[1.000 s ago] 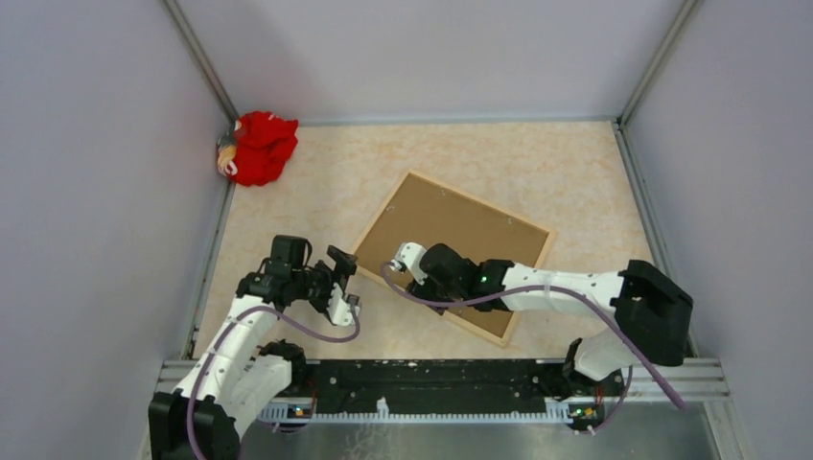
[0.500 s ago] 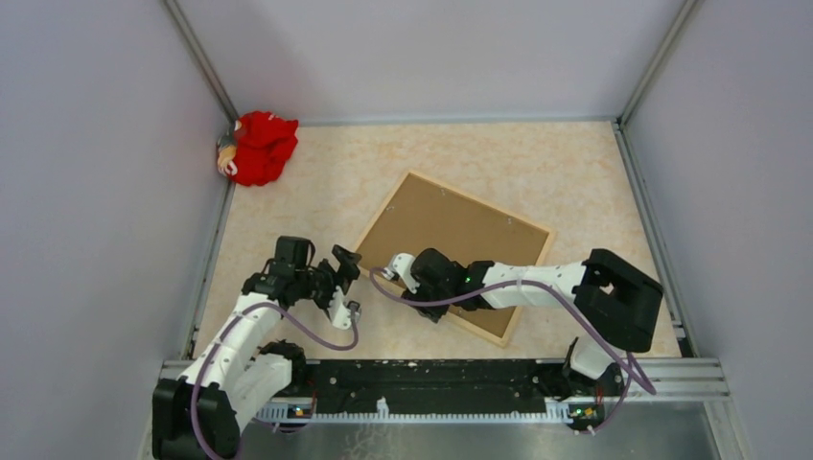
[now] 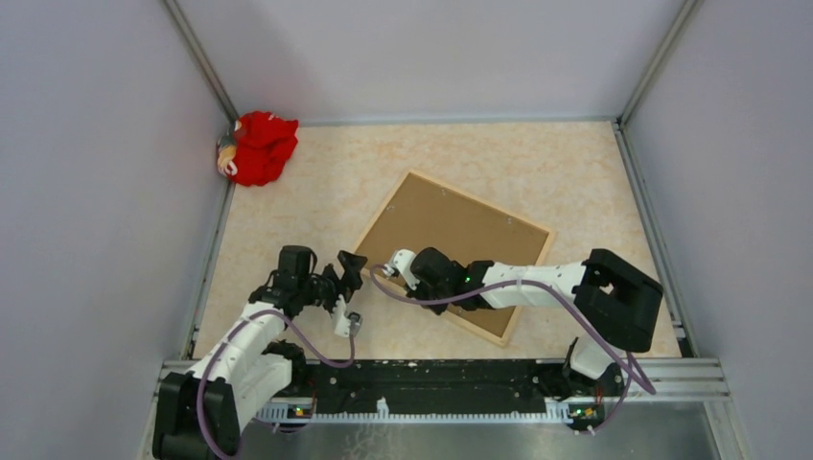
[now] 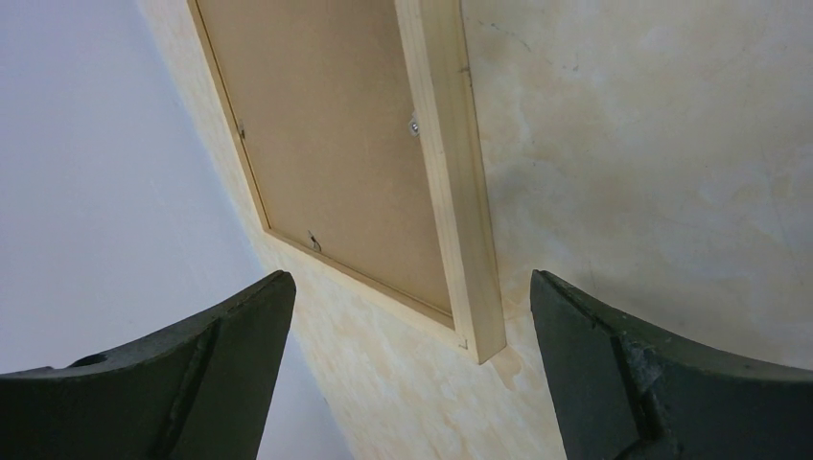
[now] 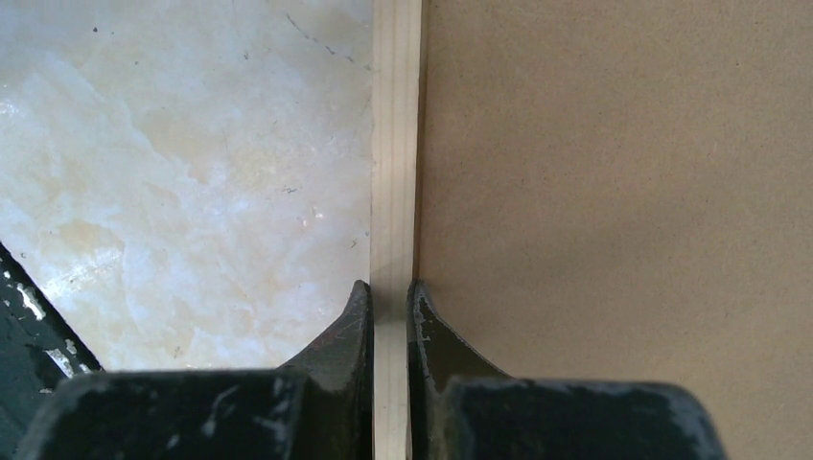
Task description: Put the photo into the frame
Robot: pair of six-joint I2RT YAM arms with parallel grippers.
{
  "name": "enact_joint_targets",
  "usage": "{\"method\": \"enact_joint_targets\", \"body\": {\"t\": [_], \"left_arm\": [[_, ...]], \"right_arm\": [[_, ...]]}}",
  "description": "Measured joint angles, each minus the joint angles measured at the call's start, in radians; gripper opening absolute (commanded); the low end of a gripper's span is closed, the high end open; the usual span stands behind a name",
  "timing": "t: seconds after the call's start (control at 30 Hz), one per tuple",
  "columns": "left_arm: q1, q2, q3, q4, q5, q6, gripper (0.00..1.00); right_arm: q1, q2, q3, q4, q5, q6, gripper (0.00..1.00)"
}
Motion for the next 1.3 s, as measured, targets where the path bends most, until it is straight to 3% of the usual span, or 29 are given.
{"method": "enact_joint_targets", "body": {"t": [0.27,0.53,0.7,0.8,0.83,0.87,0.9,0.93,1.3], "left_arm": [[0.000,0.036,-0.054,0.069,0.025,0.010,0.97],[0.000,0.010,-0.064,0.180,0.057,0.008,0.70],[0.000,-0.004,-0.085,0.286,0.070,-0.052,0.44],[0.000,-0.016,-0.082,0.303,0.069,-0.110,0.33],[0.000,-0.017,-0.079,0.295,0.070,-0.132,0.30],[0.000,-0.017,-0.074,0.289,0.071,-0.152,0.29],[0.000,-0.017,-0.058,0.272,0.072,-0.177,0.28],[0.000,-0.017,-0.042,0.257,0.073,-0.195,0.26],[-0.005,0.008,0.175,0.035,0.108,-0.333,0.17]], "right_arm": [[0.000,-0.031,0.042,-0.066,-0.005,0.015,0.00],[-0.004,-0.093,0.125,-0.121,-0.047,0.041,0.00],[-0.004,-0.125,0.140,-0.139,-0.057,0.050,0.00],[-0.004,-0.137,0.141,-0.148,-0.054,0.057,0.00],[-0.004,-0.139,0.143,-0.152,-0.051,0.057,0.10],[-0.004,-0.140,0.147,-0.159,-0.047,0.056,0.42],[-0.004,-0.141,0.154,-0.167,-0.044,0.056,0.89],[-0.004,-0.141,0.164,-0.175,-0.042,0.053,0.98],[0.065,-0.243,0.208,-0.180,0.179,-0.069,0.99]]}}
